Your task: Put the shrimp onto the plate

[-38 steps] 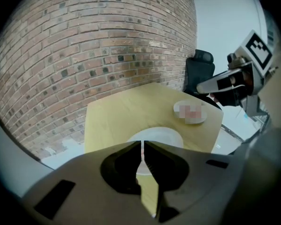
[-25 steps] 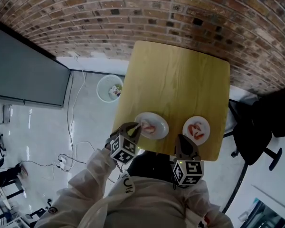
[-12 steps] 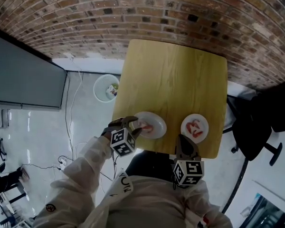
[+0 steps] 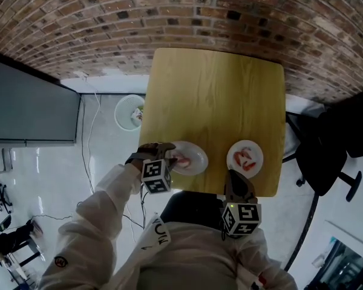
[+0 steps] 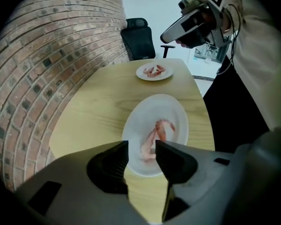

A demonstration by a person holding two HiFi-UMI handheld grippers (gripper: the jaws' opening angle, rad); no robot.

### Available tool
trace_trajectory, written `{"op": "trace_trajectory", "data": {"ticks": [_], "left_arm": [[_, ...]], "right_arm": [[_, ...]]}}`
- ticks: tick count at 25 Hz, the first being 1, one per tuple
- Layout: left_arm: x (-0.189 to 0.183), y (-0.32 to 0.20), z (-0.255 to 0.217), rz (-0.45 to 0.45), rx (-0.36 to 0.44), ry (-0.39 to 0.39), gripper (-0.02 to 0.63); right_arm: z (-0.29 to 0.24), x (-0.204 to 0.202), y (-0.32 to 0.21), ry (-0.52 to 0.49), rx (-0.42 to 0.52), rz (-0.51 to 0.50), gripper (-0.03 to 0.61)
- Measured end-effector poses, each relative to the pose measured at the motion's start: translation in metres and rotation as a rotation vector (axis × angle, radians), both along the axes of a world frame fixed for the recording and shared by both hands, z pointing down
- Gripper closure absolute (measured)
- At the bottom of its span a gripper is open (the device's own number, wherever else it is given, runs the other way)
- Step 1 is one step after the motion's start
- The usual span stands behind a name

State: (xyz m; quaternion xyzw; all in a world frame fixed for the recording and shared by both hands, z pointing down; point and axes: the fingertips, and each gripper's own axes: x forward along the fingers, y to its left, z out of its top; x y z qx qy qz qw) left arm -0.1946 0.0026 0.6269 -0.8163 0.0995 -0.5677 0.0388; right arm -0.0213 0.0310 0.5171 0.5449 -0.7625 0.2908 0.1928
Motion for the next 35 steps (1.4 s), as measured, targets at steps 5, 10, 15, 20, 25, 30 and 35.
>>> {"op": "trace_trajectory", "data": {"ticks": [5,10,15,20,25,30,35], "left_arm": [[0.006,0.003,0.007,0.066,-0.021,-0.033,0.434],[0.009,0.005,0.017,0.114,-0.049,-0.068,0.435],[0.012,0.010,0.021,0.153,-0.105,-0.103,0.436],[0.013,0.008,0.022,0.168,-0.123,-0.126,0.437],[0.013,0.006,0.025,0.177,-0.145,-0.151,0.450],[0.013,0.010,0.026,0.183,-0.183,-0.164,0.476],[0.014,0.013,0.027,0.187,-0.219,-0.176,0.511]], "right_arm": [[0.002,0.008,0.001,-0.001,-0.006,0.020,0.555],[0.003,0.020,0.001,0.002,-0.008,0.051,0.555],[0.005,0.030,0.003,-0.001,-0.012,0.073,0.555],[0.006,0.036,0.002,-0.005,-0.014,0.084,0.555],[0.007,0.041,0.000,-0.004,-0.015,0.091,0.555],[0.007,0.044,-0.003,-0.009,-0.013,0.096,0.555],[0.006,0.048,-0.005,-0.015,-0.013,0.107,0.555]]}}
